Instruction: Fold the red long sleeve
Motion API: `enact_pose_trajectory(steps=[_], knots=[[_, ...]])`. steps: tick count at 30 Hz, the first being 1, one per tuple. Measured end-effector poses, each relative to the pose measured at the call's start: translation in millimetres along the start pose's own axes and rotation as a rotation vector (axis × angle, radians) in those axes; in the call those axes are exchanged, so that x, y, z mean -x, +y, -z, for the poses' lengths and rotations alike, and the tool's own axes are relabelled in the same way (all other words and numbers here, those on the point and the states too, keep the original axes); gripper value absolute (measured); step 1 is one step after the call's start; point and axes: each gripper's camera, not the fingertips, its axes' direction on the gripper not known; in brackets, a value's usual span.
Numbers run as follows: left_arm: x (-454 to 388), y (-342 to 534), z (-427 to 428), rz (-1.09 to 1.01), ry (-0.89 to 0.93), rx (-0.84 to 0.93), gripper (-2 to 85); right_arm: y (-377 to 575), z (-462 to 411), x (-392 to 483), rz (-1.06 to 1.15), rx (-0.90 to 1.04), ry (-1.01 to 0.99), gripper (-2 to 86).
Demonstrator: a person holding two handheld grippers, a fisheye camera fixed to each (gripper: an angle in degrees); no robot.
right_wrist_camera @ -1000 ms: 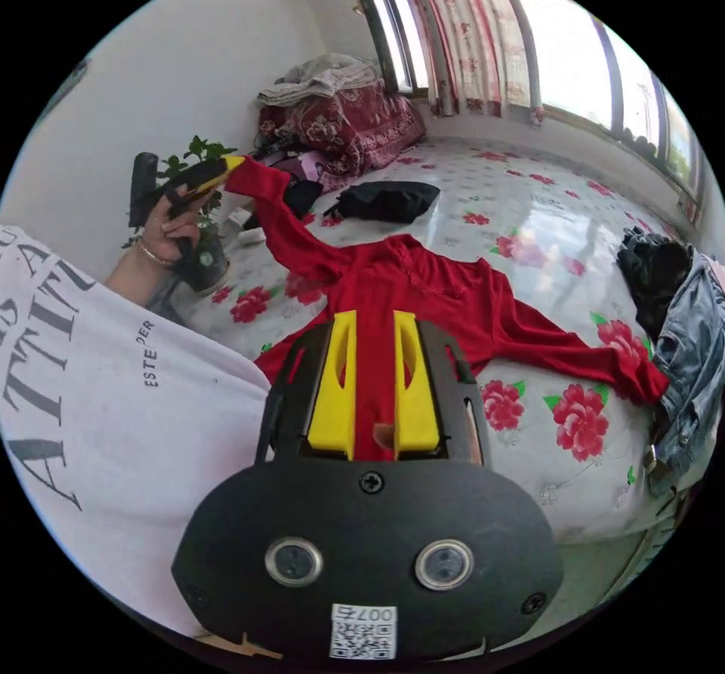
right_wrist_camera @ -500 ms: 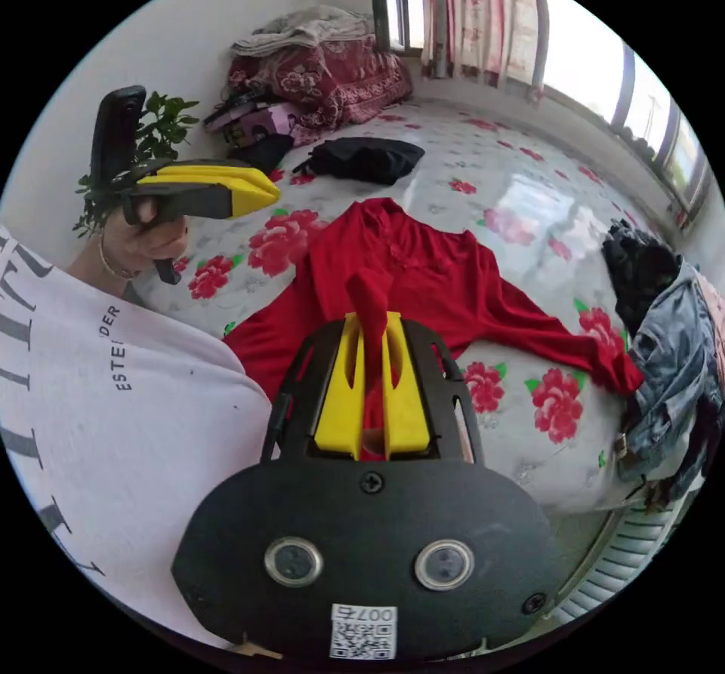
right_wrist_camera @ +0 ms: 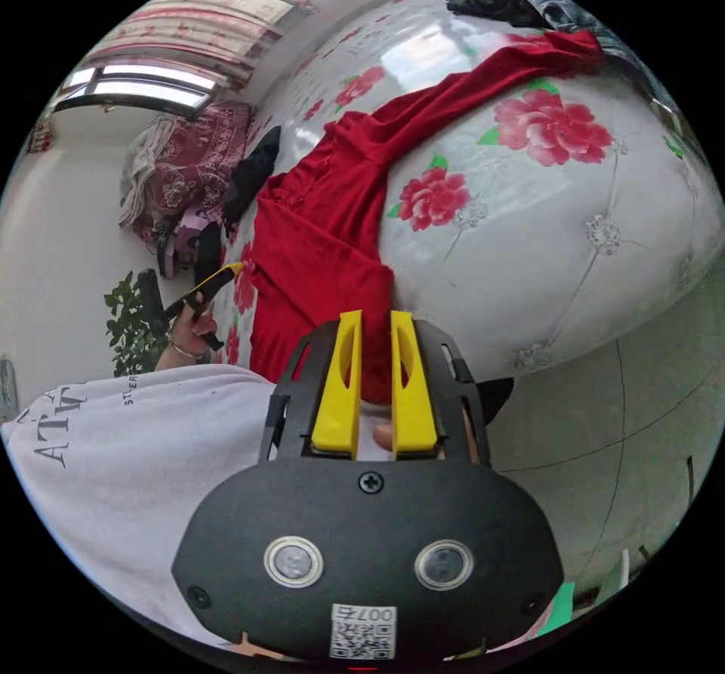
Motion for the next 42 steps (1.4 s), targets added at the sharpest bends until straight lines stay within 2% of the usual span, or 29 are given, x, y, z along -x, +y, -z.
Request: enact_pose_trajectory(steps=[8, 12, 17, 23, 25, 31, 33, 36, 40, 42], knots=[[5, -8, 0, 0.065, -0.036, 0.027, 4.6, -85, 65, -60, -0.102, -0.347, 0.049, 6.5], [-1, 0, 1, 0.107, -0.036, 0.056, 4.4, -144, 93, -92, -0.156, -0.450, 0.205, 7.2], [-23, -1, -3, 0.082, -0.067, 0.093, 4.3, -198, 113, -127, -0.230, -0.494, 0.296, 7.8], [-33, -11, -9, 0.145, -0.039, 0.103, 4.4, -227, 96, -160, -0.340, -0.421, 0.215, 3.7], [-34, -13, -9, 0.155, -0.042, 0.102, 4.4, -223, 102, -139, -0.247, -0.489, 0.161, 1.9], [-33, -11, 3, 0.184, -0.035, 0.049, 4.4, -174, 132, 42, 0.419, -0.584, -0.120, 0.4], [-30, -7, 10, 0.199, -0.016, 0.013, 4.4, -124, 121, 130, 0.702, -0.533, -0.204, 0.4], [-28, 3, 24, 0.203, -0.012, -0.036, 4.5, -44, 83, 215, 0.962, -0.457, -0.277, 0.6], [-24, 26, 42, 0.206, -0.023, -0.077, 4.5, 48, 12, 271, 1.125, -0.327, -0.254, 1.4], [-19, 46, 50, 0.215, -0.025, -0.085, 4.5, 90, -46, 288, 1.196, -0.121, -0.205, 2.5]])
